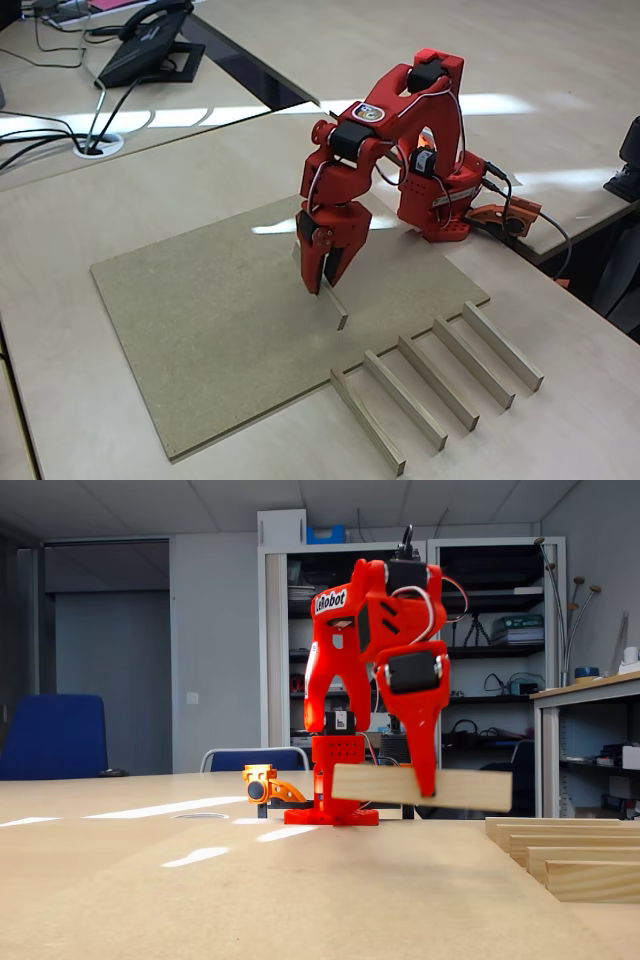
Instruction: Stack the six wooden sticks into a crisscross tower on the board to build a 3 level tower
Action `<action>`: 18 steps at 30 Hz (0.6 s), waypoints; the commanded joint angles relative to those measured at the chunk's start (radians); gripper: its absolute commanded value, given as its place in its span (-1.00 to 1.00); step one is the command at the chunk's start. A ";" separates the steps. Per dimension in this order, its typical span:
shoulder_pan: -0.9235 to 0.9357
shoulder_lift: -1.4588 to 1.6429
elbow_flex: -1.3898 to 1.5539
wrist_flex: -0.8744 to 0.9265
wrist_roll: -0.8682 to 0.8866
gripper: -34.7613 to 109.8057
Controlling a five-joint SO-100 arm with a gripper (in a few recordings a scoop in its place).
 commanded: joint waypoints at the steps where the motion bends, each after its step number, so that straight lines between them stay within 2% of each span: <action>1: 0.095 -0.063 -0.097 0.015 -0.100 -0.52; 7: 0.196 -0.242 -0.265 0.038 -0.219 -0.52; 18: 0.250 -0.430 -0.433 0.074 -0.264 -0.52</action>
